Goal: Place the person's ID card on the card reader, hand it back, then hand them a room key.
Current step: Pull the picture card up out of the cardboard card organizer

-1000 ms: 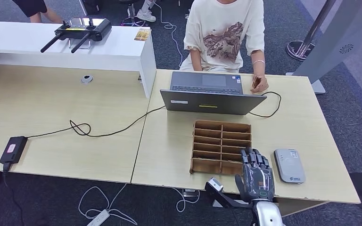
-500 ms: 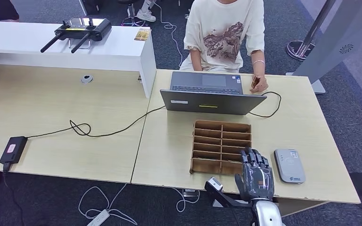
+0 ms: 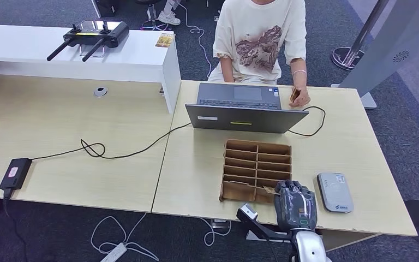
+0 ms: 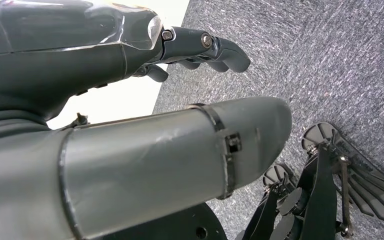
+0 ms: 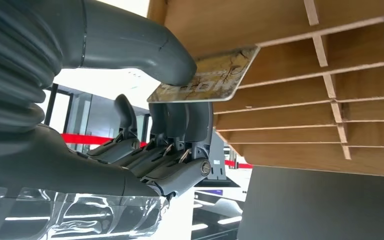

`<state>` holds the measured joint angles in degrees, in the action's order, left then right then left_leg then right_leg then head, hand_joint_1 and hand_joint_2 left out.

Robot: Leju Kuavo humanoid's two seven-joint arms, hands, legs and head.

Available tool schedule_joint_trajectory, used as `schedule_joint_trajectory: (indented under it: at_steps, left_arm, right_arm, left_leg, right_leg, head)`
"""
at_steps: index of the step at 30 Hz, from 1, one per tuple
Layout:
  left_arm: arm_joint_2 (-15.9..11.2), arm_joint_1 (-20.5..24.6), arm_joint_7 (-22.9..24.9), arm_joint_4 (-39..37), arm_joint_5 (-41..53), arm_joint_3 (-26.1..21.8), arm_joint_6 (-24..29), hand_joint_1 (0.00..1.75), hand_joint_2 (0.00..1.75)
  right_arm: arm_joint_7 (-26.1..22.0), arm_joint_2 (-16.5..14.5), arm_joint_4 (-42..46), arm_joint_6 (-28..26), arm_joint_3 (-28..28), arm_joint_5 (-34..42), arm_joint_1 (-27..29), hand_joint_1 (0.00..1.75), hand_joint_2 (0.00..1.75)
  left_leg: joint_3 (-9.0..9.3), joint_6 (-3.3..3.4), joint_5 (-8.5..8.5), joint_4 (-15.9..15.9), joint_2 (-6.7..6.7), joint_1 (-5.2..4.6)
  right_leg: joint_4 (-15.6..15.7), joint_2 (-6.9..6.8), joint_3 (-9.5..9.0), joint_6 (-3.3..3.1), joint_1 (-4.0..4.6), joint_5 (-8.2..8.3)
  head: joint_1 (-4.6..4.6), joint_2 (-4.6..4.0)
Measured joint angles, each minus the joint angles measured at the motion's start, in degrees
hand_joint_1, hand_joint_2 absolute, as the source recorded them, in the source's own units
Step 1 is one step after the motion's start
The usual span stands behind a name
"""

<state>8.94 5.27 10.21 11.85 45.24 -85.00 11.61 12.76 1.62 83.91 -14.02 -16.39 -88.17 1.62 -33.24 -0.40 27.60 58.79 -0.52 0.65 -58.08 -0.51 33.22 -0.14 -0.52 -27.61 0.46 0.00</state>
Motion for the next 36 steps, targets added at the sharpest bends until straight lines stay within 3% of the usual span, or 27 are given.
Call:
schedule_joint_trajectory:
  at_steps: [19, 36]
  left_arm:
    - [0.0, 0.0, -0.4, 0.0, -0.3, 0.0, -0.1, 0.00, 0.00]
    - [0.0, 0.0, -0.5, 0.0, -0.5, 0.0, 0.2, 0.00, 0.00]
  right_arm:
    - [-0.3, -0.1, -0.3, -1.0, 0.0, 0.0, -0.2, 1.57, 1.75]
    - [-4.6, -0.5, -0.1, -3.4, 0.0, 0.0, -0.1, 1.70, 1.75]
  left_leg:
    - [0.00, 0.00, 0.00, 0.0, 0.00, 0.00]
    - [0.00, 0.00, 0.00, 0.0, 0.00, 0.00]
  right_leg:
    - [0.0, 0.00, 0.00, 0.00, 0.00, 0.00]
    - [0.0, 0.00, 0.01, 0.00, 0.00, 0.00]
  head:
    - [0.00, 0.00]
    - [0.00, 0.00]
